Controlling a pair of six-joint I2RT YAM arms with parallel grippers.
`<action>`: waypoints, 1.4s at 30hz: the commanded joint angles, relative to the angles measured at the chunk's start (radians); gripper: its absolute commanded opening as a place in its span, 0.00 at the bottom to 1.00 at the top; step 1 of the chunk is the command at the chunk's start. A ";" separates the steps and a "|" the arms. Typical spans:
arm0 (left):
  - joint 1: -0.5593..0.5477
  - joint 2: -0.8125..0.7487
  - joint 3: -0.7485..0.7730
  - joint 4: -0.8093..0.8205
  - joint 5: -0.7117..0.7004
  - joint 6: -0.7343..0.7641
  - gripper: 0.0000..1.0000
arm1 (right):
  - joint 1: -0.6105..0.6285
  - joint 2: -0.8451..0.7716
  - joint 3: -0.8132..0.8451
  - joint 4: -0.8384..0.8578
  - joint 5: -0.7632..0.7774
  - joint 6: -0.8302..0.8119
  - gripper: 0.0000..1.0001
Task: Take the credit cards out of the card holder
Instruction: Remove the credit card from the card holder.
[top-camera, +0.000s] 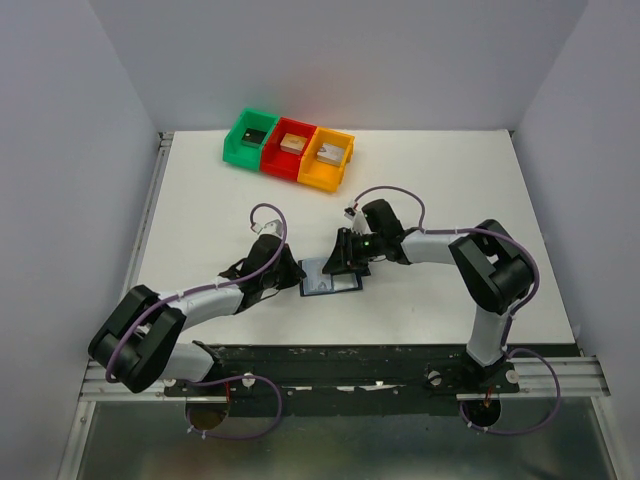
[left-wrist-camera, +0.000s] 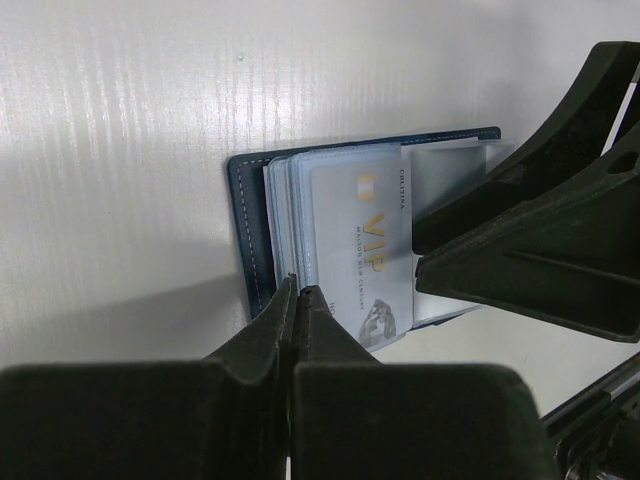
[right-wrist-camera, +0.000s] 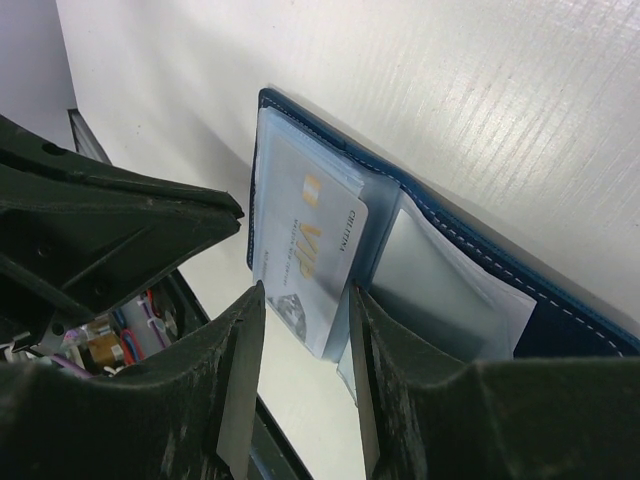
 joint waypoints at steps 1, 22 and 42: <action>0.002 0.015 0.009 -0.004 -0.010 0.000 0.00 | 0.006 0.024 -0.003 -0.001 -0.015 -0.018 0.47; 0.002 0.047 0.020 -0.015 -0.009 0.003 0.00 | -0.017 0.042 -0.046 0.080 -0.071 0.048 0.47; 0.002 0.081 0.026 0.007 0.019 0.004 0.00 | -0.027 0.085 -0.101 0.388 -0.211 0.246 0.46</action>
